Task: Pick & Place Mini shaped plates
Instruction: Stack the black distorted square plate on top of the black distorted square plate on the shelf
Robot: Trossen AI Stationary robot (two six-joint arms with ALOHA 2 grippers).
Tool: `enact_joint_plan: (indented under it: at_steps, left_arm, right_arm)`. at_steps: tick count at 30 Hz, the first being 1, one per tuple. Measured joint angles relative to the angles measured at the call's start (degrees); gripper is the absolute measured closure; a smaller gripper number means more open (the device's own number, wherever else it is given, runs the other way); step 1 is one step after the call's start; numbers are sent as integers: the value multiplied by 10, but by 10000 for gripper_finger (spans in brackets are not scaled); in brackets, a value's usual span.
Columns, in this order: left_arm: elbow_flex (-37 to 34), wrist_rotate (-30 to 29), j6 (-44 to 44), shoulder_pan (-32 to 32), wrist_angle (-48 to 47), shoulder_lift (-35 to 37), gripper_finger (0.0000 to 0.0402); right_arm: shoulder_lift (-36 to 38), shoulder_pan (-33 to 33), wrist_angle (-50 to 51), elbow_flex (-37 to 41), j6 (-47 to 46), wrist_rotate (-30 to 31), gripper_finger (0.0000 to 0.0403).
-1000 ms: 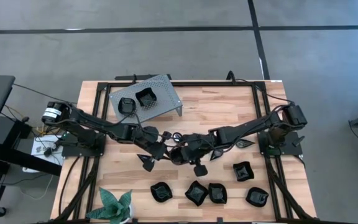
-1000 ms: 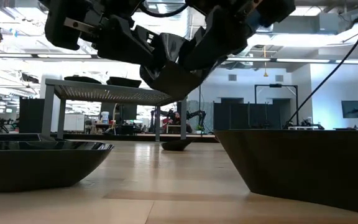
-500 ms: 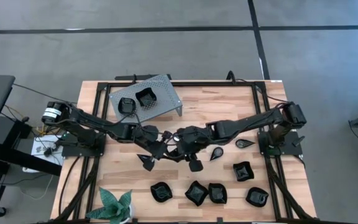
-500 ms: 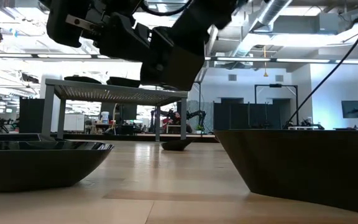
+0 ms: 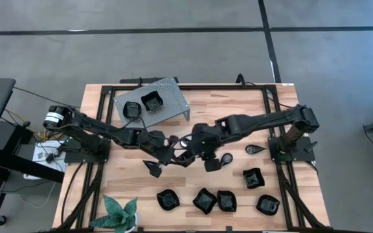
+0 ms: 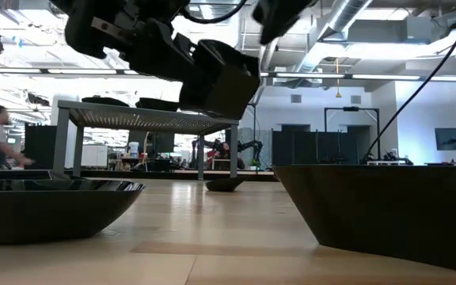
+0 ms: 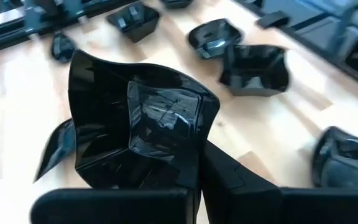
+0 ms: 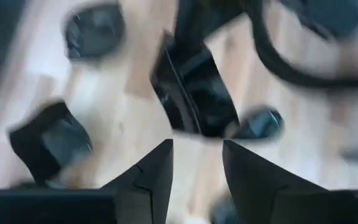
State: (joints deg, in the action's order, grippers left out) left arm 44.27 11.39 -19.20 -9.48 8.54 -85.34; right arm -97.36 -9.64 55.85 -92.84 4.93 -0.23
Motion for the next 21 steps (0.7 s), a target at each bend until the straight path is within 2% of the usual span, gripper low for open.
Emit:
enact_joint_plan:
  at_steps: [3, 6, 10, 16, 19, 21]
  left_arm:
    - [0, -47, 1, -1, 0, 0, 393]
    - [0, -112, 1, 0, -7, 7, 393]
    - [0, -219, -19, 4, -17, 46, 390]
    - [0, -388, -41, 14, -35, 171, 394]
    - [0, -481, -16, 24, -45, 242, 393]
    - [0, -507, 19, 37, -72, 285, 392]
  right_arm:
    - [27, -9, 35, -5, -1, 35, 274]
    - [77, -20, 12, 39, 14, 40, 275]
    - [161, -32, -139, 168, 79, 39, 274]
    - [262, -20, -387, 386, 81, 33, 275]
    - [287, -13, -465, 458, 69, 35, 275]
    - [294, -7, -470, 478, 70, 36, 274]
